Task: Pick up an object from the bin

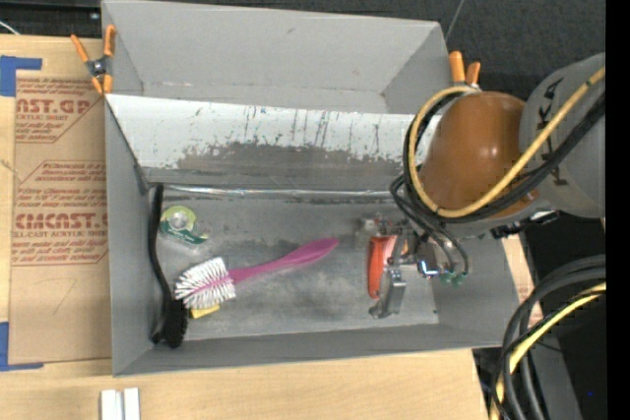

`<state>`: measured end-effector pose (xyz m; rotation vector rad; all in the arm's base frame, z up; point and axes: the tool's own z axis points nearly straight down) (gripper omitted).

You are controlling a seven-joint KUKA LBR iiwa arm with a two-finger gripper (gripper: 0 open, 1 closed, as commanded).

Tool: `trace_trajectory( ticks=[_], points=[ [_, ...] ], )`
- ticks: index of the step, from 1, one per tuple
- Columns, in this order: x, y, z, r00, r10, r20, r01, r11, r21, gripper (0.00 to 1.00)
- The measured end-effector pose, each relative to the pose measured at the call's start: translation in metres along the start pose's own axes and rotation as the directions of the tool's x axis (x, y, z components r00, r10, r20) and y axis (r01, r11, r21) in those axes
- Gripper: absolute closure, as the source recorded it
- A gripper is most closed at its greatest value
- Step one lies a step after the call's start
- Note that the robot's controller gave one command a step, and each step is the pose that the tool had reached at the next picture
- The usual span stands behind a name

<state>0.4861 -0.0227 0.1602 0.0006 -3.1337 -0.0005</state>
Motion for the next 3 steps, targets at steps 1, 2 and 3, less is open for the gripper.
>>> trace_trajectory(
  ticks=[1,2,3],
  points=[
    [-0.002,0.0,-0.004,1.0,-0.001,0.008,0.001,1.0,0.001,0.0],
    [-0.025,0.121,0.055,0.986,-0.169,0.009,0.169,0.986,0.002,0.0],
    [-0.037,0.012,0.039,0.995,-0.103,0.01,0.103,0.995,0.002,0.0]
  ],
)
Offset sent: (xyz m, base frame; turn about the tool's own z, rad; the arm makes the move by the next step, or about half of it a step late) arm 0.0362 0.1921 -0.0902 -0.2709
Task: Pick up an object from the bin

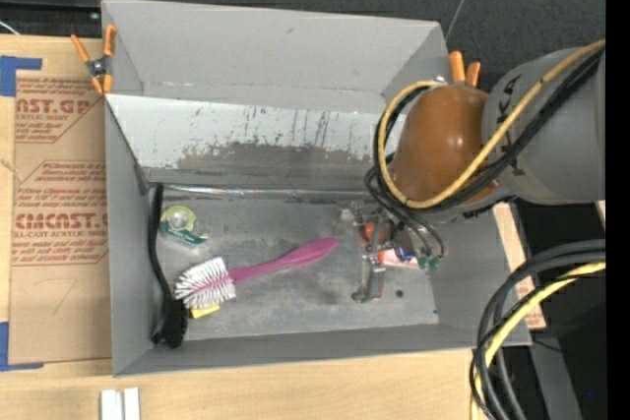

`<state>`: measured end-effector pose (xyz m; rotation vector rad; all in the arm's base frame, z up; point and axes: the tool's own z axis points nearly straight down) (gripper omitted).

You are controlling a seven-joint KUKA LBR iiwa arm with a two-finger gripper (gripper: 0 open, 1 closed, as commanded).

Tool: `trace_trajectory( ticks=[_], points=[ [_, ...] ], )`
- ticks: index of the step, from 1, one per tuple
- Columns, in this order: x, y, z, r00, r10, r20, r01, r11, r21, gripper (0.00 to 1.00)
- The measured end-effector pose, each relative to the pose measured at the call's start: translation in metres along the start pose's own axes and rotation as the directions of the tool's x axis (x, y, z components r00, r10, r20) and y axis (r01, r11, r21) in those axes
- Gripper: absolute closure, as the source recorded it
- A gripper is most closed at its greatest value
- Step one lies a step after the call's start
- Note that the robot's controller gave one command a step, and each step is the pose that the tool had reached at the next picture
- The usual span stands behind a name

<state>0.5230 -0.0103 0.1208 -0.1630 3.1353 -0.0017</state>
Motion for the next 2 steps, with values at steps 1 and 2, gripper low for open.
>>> trace_trajectory(
  ticks=[1,2],
  points=[
    [-0.006,0.11,0.013,0.983,-0.181,-0.001,0.181,0.983,-0.004,0.0],
    [-0.014,0.082,0.052,0.999,-0.043,0.001,0.043,0.999,0.004,0.0]
  ],
)
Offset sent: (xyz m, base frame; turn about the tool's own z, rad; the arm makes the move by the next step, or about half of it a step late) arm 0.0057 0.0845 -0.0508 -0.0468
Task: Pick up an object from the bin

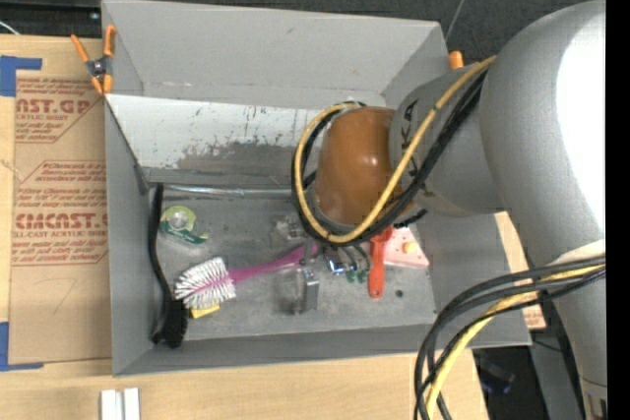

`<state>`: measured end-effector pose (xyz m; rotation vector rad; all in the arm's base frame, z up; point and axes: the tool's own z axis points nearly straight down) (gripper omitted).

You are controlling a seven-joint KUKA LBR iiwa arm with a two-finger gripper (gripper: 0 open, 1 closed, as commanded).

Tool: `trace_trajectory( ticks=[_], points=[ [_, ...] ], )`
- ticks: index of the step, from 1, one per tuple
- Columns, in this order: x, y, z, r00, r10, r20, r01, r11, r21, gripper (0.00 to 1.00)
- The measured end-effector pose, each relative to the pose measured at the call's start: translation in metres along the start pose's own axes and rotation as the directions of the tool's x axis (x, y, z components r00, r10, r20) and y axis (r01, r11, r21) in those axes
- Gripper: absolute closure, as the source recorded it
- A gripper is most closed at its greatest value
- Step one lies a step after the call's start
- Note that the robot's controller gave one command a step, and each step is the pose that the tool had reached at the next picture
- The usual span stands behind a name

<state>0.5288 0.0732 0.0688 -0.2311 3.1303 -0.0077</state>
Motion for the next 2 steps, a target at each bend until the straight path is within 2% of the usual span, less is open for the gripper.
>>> trace_trajectory(
  ticks=[1,2],
  points=[
    [-0.0107,0.1048,-0.0025,0.895,-0.445,0.01,0.445,0.895,-0.006,1.0],
    [-0.0106,0.1047,-0.0024,0.896,-0.445,0.01,0.445,0.896,-0.006,1.0]
  ],
)
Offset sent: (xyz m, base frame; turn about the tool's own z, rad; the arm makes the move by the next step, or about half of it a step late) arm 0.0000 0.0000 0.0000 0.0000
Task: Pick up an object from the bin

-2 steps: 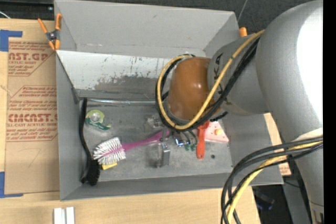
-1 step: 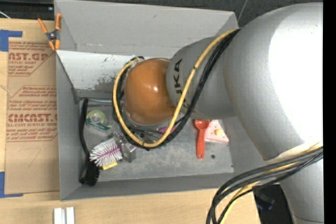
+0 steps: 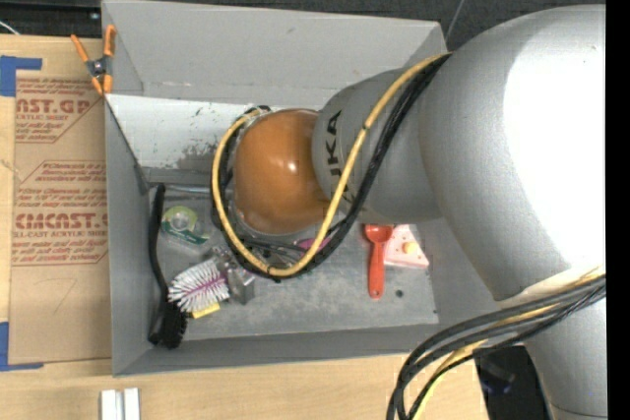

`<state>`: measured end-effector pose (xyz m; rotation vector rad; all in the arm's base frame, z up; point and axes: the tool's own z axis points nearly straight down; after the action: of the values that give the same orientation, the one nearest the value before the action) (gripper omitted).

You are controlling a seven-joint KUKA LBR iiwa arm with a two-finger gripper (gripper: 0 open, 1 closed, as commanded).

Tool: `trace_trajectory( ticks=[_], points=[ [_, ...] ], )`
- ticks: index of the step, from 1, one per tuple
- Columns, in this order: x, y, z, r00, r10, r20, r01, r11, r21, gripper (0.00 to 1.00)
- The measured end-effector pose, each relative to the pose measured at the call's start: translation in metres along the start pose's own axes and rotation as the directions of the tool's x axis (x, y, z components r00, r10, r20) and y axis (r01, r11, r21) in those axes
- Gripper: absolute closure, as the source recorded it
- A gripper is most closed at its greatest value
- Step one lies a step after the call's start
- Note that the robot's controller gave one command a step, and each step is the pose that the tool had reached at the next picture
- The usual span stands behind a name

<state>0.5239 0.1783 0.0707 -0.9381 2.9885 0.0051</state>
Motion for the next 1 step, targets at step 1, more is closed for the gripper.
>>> trace_trajectory(
  ticks=[1],
  points=[
    [0.001,0.0001,-0.0089,1.0,0.0,-0.003,0.0,1.0,0.0,1.0]
  ],
)
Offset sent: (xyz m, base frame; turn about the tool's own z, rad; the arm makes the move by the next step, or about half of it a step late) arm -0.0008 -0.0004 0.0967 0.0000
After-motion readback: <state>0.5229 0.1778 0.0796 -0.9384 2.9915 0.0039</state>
